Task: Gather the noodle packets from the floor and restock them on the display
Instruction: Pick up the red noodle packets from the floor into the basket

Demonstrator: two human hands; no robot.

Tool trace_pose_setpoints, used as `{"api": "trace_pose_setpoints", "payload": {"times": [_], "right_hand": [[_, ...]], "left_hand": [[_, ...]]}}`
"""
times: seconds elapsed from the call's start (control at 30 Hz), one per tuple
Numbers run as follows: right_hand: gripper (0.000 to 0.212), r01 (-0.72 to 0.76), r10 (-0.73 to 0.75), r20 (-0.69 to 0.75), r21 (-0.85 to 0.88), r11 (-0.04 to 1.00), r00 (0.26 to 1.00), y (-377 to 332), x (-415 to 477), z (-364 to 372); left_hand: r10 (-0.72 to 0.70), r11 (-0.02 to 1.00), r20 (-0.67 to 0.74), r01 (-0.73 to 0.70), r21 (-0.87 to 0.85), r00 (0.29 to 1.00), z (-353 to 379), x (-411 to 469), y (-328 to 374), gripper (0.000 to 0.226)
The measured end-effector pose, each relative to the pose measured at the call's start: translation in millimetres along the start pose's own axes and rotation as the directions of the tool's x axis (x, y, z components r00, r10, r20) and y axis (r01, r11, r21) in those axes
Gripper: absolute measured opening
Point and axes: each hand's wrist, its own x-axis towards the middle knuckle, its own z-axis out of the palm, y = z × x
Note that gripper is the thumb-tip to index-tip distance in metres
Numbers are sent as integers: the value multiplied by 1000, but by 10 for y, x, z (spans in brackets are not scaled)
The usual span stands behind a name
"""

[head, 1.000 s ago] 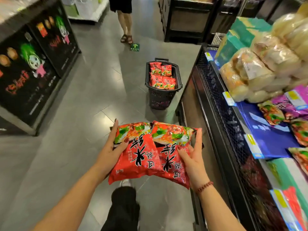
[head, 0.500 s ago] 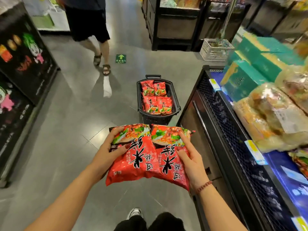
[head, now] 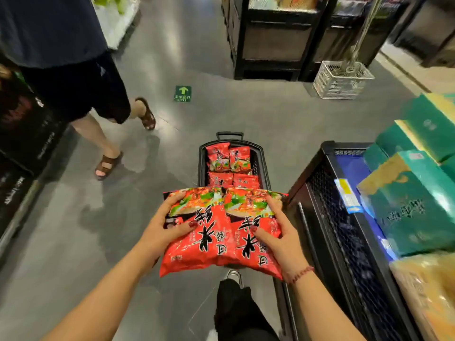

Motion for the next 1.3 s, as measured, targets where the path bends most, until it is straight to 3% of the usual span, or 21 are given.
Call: {"api": "trace_pose_setpoints", "payload": {"times": [0.4,0.53,0.73,0.87,1.1,1.3], "right_hand": [[73,-153,152,20,44,987,988,-494,1891,-352],[71,-144,144,-20,35,989,989,-564,2400,-280],[69,-151,151,-115,11,989,982,-610,3207,-95],[69,-176,155,-175,-108,979,972,-502,3791,-54],[72,-212,159,-250,-202,956,955,24,4747,-270],[76,-240,190,-190,-289,927,963,941,5462,-742]], "left_hand": [[-89,995,-43,90,34,995,20,1833,279,90],[-81,994,-63,86,73,995,-106,2422,396,77],[-136,987,18,133,91,991,-354,3450,584,67],[-170,976,20,165,139,985,-491,4148,565,62],[-234,958,-56,240,160,971,-575,5066,-78,68],[-267,953,-168,286,100,949,-488,5526,-1134,65]]}}
